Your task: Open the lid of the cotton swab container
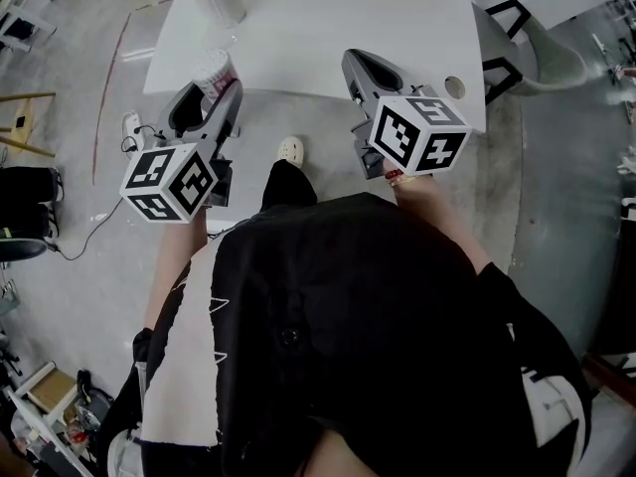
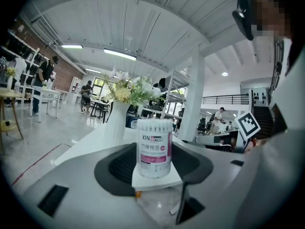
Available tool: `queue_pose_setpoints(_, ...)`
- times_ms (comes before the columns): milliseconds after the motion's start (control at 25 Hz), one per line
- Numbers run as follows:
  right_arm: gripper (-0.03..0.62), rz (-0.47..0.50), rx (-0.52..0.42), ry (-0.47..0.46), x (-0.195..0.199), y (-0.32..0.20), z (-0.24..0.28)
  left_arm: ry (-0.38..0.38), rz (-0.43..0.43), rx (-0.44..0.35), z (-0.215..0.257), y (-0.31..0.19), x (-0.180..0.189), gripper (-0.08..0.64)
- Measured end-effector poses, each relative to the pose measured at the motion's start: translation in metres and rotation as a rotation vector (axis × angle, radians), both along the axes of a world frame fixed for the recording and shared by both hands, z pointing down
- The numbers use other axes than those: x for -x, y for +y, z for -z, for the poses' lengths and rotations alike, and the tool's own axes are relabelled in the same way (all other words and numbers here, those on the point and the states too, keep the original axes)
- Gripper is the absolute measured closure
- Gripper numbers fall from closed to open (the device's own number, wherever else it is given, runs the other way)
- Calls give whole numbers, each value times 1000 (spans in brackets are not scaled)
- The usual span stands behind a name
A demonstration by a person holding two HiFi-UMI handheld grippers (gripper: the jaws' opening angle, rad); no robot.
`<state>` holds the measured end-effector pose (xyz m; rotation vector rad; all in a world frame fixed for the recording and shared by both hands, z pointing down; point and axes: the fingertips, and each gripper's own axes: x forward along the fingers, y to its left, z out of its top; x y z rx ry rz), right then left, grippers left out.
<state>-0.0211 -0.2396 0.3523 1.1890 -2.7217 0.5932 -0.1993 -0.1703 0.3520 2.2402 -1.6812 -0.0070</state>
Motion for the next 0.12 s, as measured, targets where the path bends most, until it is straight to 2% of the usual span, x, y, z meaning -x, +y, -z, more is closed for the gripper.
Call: queue_pose_setpoints(120,589,6,-3,5,2,0,0,-1,2,-2,0,-1,1,318)
